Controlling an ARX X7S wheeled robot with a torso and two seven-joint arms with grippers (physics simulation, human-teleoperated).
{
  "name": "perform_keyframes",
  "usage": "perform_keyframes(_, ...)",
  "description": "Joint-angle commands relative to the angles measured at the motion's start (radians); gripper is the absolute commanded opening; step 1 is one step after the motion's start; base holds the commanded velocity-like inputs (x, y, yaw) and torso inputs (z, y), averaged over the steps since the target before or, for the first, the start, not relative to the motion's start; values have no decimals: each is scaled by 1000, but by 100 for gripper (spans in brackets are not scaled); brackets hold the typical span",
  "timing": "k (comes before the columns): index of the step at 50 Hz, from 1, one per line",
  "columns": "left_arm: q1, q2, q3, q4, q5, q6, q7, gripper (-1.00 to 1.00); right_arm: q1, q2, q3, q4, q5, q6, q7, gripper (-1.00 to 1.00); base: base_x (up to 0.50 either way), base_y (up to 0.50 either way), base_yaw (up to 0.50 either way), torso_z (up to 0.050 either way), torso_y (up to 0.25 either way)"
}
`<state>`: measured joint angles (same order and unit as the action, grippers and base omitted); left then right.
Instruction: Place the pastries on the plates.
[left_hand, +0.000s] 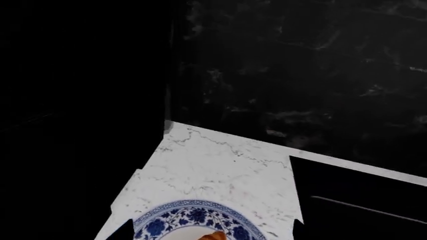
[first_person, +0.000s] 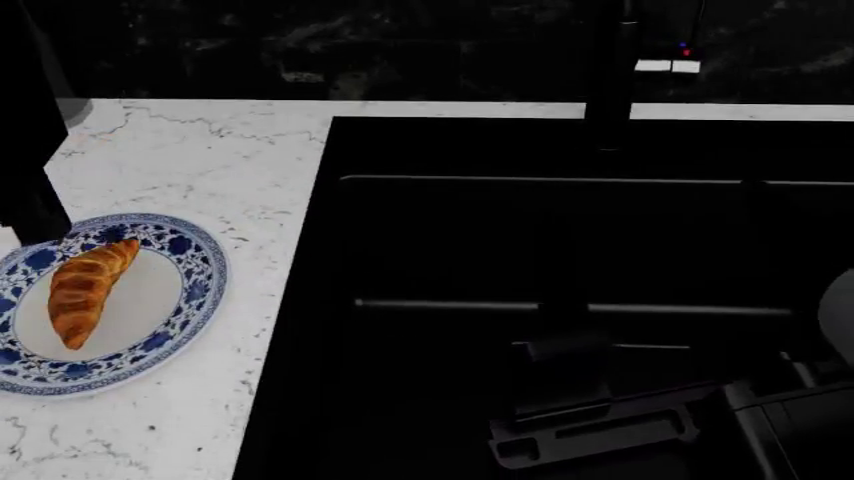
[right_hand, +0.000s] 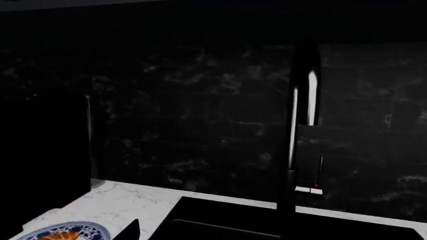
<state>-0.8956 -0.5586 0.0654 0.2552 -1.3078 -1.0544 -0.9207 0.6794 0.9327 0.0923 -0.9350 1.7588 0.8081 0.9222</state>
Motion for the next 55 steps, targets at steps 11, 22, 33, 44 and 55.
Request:
perform_keyframes(11,463,-37,-222,568,138,173,97,100,-5,-58,-35,49,-120,30,-96,100,0,0,0,0,0)
perform_keyframes(22,839,31,-349,734,283,360,190,100,-60,-65,-15,59,-131,12,-94,100,0,0,0,0,0)
perform_keyframes(33,823,36,-339,702,256,372,198,100,-120,-71,13,28,-152,-5,-94,100,0,0,0,0,0)
perform_keyframes(44,837,31,-307,612,367,388,233,100,-183,-66,49,17,-221,-8,-38,100,0,0,0,0,0)
perform_keyframes(55,851,43,-272,505,506,452,287,100,-368,-107,101,49,-508,-29,-84,100,0,0,0,0,0)
